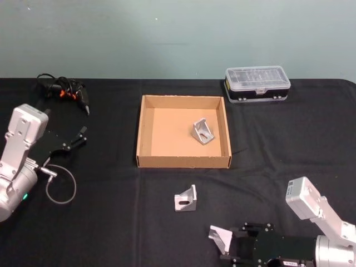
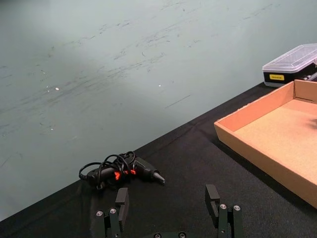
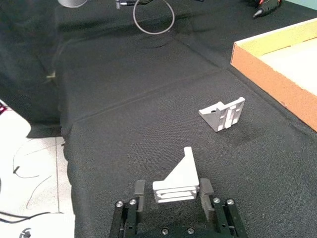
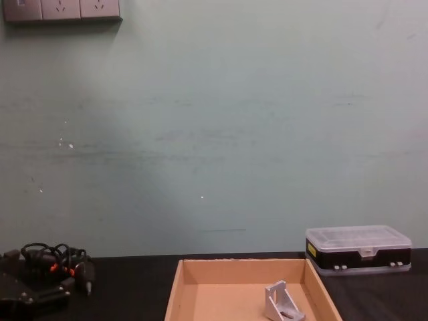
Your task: Use one hand to pick up the angle iron from the table and place it into the box.
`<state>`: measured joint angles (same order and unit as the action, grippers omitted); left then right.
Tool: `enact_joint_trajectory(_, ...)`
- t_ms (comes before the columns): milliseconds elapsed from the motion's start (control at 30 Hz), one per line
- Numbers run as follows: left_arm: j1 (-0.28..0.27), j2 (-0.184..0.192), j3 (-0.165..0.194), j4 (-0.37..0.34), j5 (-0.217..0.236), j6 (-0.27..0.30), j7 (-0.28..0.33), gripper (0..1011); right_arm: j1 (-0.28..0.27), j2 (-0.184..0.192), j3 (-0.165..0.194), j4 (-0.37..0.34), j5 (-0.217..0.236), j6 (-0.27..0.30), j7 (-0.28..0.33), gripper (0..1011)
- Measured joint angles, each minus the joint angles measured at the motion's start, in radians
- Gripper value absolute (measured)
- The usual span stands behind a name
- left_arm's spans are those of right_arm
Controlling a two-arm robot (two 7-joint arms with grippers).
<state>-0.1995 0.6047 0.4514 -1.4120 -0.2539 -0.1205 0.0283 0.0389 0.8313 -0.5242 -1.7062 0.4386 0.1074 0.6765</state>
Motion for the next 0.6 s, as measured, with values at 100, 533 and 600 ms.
enact_joint_trajectory(100,0.0,0.0,0.0,0.0,0.0,0.0,0.0,1011,0.0,0.0,0.0,0.0,0.0,0.0,0.0,632)
enact_joint_trajectory(533,0.0,0.0,0.0,0.0,0.0,0.0,0.0,1011,-0.001,0.001,0.001,-0.001,0.002,0.001,0.0,504)
enact_joint_trajectory(600,0.0,0.0,0.0,0.0,0.0,0.0,0.0,1012,-0.001,0.001,0.001,-0.002,0.002,0.001,0.0,504)
